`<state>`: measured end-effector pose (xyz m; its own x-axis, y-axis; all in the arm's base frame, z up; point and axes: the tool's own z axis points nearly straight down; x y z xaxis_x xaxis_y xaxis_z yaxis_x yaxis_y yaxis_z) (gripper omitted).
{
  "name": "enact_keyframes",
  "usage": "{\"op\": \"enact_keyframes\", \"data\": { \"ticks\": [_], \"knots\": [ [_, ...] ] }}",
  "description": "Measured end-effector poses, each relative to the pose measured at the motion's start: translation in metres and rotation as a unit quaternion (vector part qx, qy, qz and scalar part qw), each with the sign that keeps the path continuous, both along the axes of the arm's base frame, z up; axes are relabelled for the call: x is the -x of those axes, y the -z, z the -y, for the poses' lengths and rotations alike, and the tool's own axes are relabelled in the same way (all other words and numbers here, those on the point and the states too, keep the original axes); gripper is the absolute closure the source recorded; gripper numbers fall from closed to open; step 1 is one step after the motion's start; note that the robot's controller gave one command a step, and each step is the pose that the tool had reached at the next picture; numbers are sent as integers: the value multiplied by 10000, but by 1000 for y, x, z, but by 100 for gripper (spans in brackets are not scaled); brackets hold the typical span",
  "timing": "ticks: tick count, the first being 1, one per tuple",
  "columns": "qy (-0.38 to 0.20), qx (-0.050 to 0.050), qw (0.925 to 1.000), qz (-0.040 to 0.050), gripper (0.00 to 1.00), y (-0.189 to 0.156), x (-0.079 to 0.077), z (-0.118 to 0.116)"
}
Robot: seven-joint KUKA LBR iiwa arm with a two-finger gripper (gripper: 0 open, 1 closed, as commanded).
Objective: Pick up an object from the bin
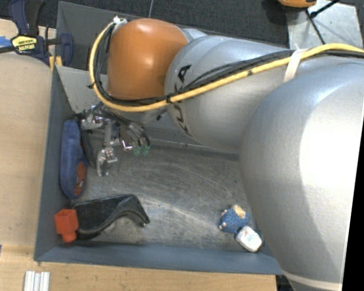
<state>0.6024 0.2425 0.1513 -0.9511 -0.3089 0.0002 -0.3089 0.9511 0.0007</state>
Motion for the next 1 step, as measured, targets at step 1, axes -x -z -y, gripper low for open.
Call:
{"op": "enact_keyframes", "data": {
  "ticks": [1],
  "knots": [
    [-1119,2,9937,27,0,75,-17,29]
  ]
}}
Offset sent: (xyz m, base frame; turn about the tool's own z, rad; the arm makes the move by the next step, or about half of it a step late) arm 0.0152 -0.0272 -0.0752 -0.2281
